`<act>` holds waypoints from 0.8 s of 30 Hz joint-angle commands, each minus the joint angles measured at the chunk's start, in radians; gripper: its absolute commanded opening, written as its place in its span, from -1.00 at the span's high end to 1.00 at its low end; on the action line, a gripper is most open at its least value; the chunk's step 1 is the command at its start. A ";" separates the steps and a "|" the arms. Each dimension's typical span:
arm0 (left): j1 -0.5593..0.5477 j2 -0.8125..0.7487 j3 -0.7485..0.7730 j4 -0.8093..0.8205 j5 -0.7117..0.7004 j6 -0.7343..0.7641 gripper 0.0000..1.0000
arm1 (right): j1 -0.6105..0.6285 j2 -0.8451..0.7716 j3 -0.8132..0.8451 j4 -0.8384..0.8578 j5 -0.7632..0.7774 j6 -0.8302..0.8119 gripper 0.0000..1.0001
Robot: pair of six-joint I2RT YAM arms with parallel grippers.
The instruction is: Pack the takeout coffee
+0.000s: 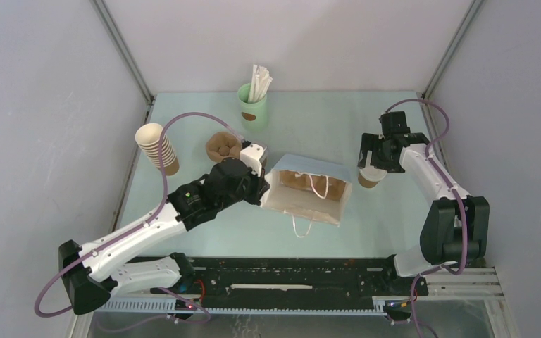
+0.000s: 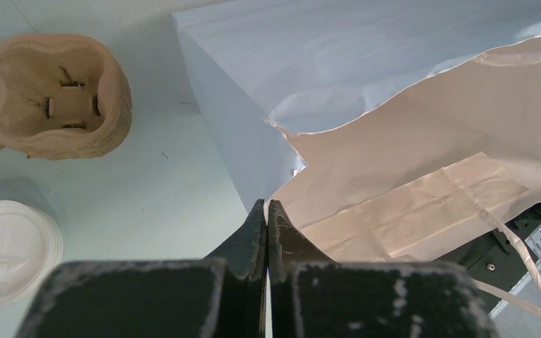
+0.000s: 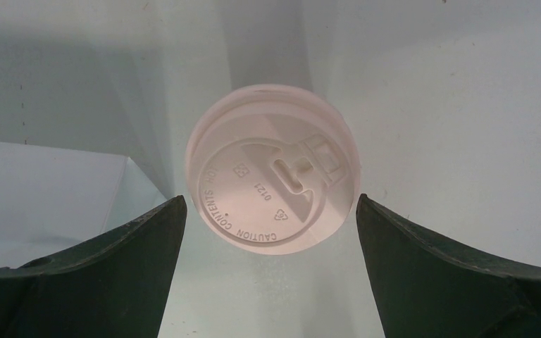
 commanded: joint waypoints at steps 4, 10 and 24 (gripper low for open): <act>0.005 0.005 0.063 0.003 0.020 -0.013 0.99 | -0.004 0.010 0.036 0.027 -0.015 -0.018 -0.99; 0.004 0.004 0.066 0.003 0.020 -0.015 1.00 | 0.000 0.026 0.044 0.019 0.004 -0.022 -0.99; 0.003 0.008 0.068 0.003 0.025 -0.015 1.00 | 0.016 0.020 0.051 0.018 0.038 -0.028 -0.99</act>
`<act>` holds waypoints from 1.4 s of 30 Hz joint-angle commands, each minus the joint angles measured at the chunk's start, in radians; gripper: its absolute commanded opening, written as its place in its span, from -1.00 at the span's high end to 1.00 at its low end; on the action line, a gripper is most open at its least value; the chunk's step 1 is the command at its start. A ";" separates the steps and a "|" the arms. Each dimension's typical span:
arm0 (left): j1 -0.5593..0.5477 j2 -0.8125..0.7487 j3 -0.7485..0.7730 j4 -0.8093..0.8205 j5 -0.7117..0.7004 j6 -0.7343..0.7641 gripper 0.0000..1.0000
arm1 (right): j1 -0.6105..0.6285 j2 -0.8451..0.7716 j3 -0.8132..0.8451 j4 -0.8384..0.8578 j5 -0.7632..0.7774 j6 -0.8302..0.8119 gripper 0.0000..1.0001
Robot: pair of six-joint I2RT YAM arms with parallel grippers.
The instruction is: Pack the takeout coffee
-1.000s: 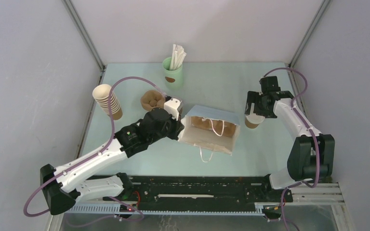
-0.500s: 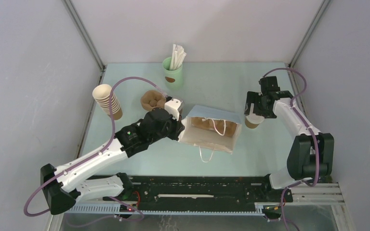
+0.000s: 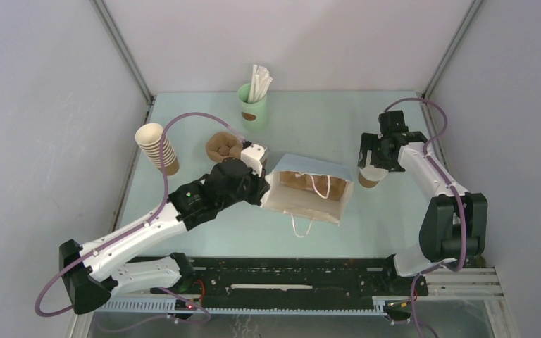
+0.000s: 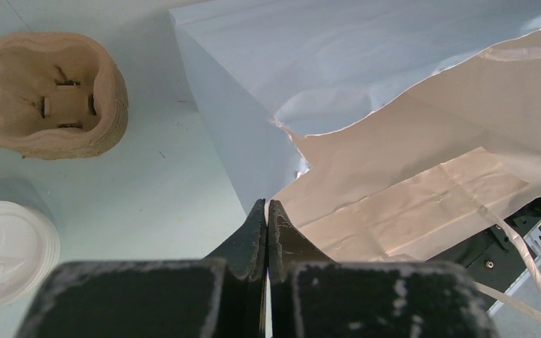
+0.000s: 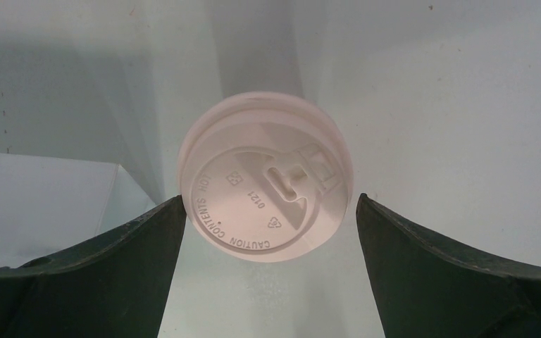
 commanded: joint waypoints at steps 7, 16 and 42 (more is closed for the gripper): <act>0.004 -0.005 0.064 0.003 0.011 -0.014 1.00 | -0.002 0.024 0.054 0.009 -0.013 -0.021 -0.99; 0.004 -0.004 0.066 0.003 0.014 -0.015 0.99 | -0.002 0.022 0.054 0.009 -0.034 -0.023 -0.99; 0.004 -0.002 0.066 0.005 0.021 -0.020 1.00 | 0.024 0.006 0.054 -0.012 0.029 -0.021 -0.99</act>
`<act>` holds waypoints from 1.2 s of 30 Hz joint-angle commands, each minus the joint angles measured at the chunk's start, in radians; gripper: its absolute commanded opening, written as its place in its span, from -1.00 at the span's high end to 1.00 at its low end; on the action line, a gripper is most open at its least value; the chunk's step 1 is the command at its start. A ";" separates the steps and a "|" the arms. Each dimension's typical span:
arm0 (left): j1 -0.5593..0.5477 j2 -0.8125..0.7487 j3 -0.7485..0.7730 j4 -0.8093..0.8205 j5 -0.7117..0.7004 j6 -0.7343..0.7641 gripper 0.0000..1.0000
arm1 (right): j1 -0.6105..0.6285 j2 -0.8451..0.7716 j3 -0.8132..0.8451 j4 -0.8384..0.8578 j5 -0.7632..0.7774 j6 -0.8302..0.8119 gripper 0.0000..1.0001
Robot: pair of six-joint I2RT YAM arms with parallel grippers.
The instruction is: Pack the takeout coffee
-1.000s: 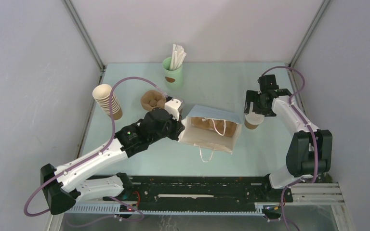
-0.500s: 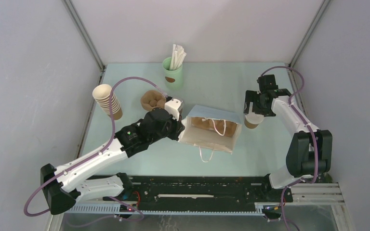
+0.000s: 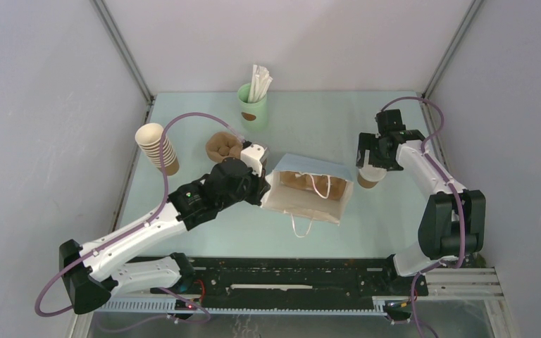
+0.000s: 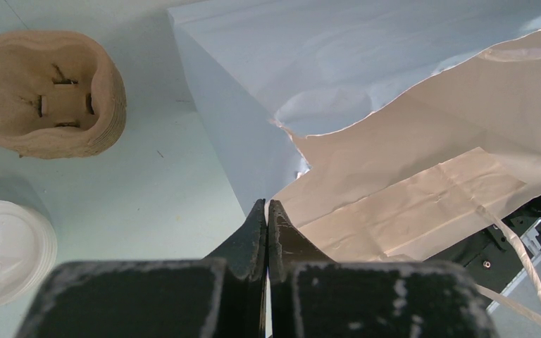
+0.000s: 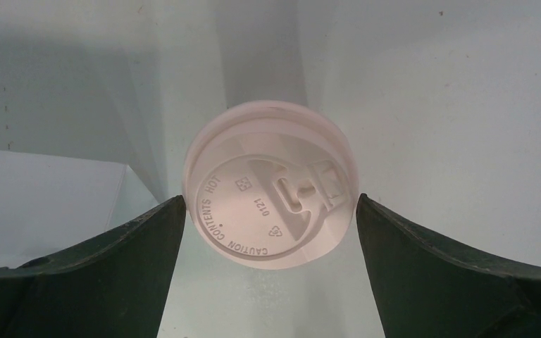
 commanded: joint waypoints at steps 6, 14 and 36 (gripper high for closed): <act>0.005 -0.002 0.065 0.005 0.019 -0.013 1.00 | 0.006 -0.005 0.036 0.001 0.014 -0.011 -0.99; 0.004 -0.008 0.063 0.005 0.016 -0.014 1.00 | 0.004 0.010 0.036 0.001 0.011 -0.011 -0.99; 0.005 -0.010 0.060 0.005 0.017 -0.013 1.00 | 0.003 0.032 0.033 -0.008 0.024 -0.012 -0.99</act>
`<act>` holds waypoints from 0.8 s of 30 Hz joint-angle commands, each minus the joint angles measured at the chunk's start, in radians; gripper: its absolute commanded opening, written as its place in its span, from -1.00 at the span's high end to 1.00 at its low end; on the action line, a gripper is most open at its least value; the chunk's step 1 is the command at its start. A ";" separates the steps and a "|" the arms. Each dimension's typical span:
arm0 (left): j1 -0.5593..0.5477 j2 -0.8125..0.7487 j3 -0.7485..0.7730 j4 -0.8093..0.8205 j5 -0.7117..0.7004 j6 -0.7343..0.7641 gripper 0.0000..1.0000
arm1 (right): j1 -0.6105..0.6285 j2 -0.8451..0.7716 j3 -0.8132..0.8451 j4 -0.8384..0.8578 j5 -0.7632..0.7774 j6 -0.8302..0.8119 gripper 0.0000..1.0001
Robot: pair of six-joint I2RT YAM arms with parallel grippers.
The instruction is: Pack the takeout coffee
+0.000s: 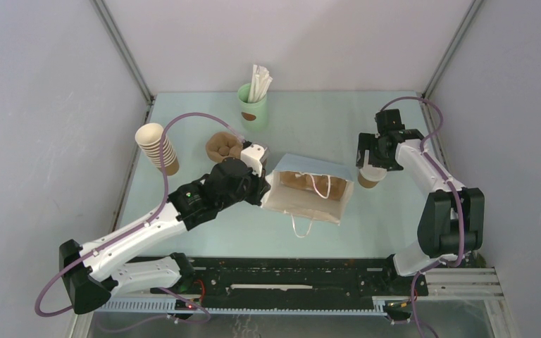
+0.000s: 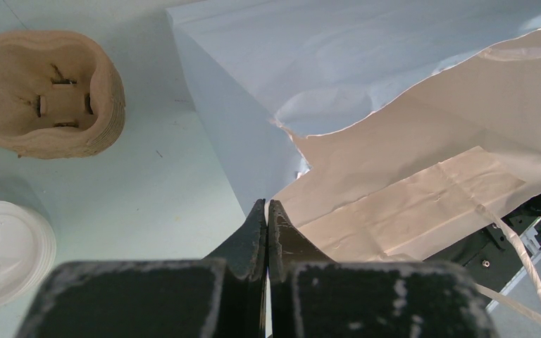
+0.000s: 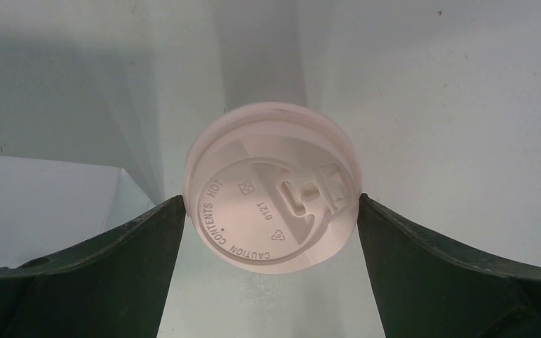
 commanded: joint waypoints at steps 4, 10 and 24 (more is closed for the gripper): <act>0.005 -0.014 0.061 0.004 0.015 -0.012 1.00 | 0.003 0.021 0.023 -0.002 0.011 -0.009 -0.99; 0.004 -0.013 0.061 0.004 0.017 -0.012 1.00 | 0.008 0.012 0.023 0.004 0.010 -0.014 -0.91; 0.005 -0.021 0.059 0.005 0.017 -0.017 1.00 | 0.033 0.001 0.022 0.011 0.041 -0.027 -0.73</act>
